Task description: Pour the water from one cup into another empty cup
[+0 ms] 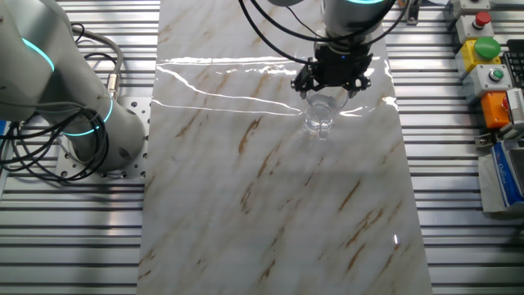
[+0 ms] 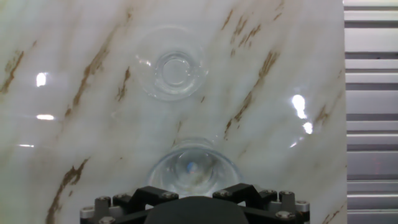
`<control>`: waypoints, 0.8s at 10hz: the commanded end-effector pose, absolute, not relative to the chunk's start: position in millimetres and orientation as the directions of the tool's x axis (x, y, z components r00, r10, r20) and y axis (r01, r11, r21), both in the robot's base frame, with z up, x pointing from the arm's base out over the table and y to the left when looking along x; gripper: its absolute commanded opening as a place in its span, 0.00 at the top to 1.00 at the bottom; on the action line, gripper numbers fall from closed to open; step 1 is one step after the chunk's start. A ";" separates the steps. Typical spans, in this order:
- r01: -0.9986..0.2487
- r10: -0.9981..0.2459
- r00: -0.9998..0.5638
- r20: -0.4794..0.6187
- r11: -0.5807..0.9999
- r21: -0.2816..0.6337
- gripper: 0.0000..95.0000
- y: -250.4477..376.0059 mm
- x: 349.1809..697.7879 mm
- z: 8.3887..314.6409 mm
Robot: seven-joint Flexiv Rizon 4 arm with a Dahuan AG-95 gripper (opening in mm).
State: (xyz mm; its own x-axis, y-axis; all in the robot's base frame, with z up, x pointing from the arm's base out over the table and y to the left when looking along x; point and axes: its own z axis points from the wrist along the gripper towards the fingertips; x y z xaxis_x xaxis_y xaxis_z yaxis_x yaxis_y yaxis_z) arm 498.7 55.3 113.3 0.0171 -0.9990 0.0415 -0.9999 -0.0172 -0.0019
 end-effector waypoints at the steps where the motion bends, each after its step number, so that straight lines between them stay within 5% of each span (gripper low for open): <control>1: -1.000 -0.999 0.019 0.036 -0.019 -0.001 0.00 55.6 497.5 114.7; 8: -1.000 -1.000 -0.002 0.030 0.002 0.008 0.00 61.6 496.3 135.3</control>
State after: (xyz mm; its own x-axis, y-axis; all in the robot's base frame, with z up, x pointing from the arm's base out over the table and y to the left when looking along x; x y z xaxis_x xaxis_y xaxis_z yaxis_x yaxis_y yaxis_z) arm 499.0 60.2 138.5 -0.0050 -0.9994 0.0332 -1.0000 0.0051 0.0036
